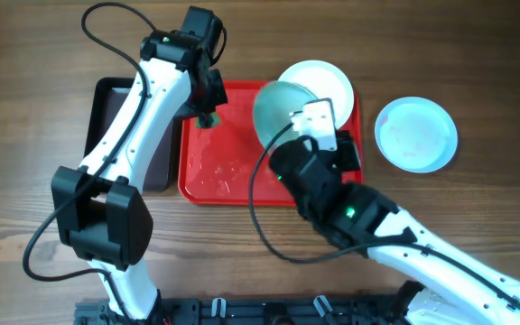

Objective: Clean dirty plates on tray and stack at the side
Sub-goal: 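Lift the cleaned plate by its rim with the right gripper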

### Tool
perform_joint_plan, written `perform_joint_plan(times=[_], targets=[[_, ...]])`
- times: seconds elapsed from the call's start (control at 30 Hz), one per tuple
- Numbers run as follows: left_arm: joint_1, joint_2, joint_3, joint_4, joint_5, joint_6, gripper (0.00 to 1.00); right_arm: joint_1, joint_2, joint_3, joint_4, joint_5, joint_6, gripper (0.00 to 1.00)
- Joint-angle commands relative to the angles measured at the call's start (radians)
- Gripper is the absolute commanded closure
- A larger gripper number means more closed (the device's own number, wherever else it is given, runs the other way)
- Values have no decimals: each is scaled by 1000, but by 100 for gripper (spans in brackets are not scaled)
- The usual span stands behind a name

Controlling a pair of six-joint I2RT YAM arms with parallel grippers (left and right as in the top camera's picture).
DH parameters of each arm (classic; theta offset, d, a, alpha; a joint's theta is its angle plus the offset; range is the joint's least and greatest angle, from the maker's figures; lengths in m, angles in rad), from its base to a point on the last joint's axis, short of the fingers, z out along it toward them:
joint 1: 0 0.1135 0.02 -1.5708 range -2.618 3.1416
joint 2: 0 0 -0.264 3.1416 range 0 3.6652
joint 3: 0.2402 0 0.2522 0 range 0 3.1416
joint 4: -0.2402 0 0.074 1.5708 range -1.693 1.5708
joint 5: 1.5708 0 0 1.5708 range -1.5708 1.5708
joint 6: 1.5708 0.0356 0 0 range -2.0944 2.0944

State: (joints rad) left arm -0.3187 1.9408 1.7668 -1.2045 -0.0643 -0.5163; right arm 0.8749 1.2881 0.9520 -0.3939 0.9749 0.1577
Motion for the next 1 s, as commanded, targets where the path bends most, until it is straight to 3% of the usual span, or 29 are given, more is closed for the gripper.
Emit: perform_joint_plan(times=[0.0,0.17,0.37,0.97], targets=[[-5,-23,19,3,8,12,96,55,-20,0,107,239,-201,96],[-5,-23,19,3,8,12,96,97,-20,0,317,350,-478,96],[-5,-23,19,3,8,12,96,107,-20,0,465,387,-663,96],[-5,-23,17,-1,8,12,96,108,-20,0,506,390,-677,96]])
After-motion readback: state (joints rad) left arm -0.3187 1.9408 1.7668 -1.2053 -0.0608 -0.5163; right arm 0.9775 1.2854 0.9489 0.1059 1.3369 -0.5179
